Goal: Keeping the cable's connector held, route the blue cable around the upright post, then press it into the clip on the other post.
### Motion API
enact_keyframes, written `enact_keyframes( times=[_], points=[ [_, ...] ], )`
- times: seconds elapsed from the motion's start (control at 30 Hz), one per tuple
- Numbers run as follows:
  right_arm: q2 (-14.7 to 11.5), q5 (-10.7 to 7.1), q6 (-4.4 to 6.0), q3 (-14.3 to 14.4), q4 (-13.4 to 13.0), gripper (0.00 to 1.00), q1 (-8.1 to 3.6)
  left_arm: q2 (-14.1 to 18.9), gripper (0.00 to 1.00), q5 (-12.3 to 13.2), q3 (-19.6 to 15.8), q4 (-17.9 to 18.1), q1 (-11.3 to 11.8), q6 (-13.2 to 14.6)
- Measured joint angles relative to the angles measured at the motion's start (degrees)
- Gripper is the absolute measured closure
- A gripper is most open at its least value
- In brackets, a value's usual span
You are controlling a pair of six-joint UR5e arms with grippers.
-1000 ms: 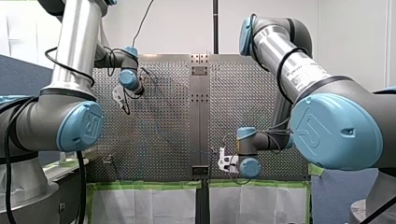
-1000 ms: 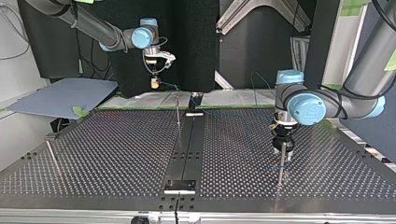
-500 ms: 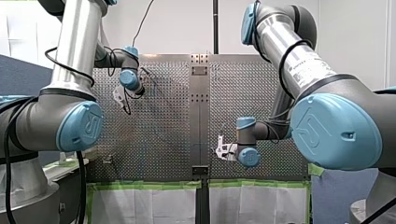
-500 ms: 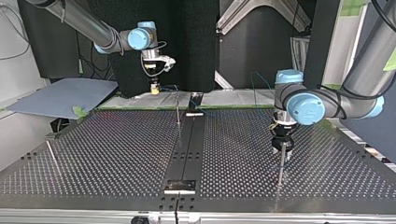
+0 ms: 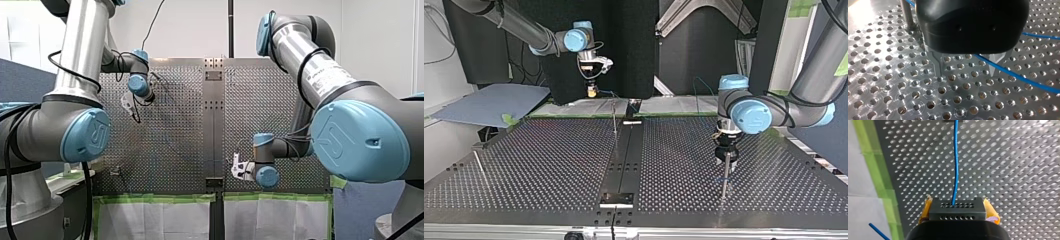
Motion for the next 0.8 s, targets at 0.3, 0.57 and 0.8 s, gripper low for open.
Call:
enact_keyframes(
  times=[0.3, 0.57, 0.8],
  points=[
    [1.31, 0.16, 0.33, 0.00, -1.03, 1.00, -0.20, -0.03, 0.05, 0.09, -0.01, -0.46, 0.00, -4.11],
    [1.35, 0.09, 0.34, 0.00, -1.18, 1.00, -0.21, 0.00, 0.02, 1.38, -1.31, 0.35, 0.53, -8.58],
    [1.40, 0.04, 0.34, 0.00, -1.26, 1.00, -0.21, 0.00, 0.00, 1.91, -3.21, 2.04, 1.30, -12.10]
  ],
)
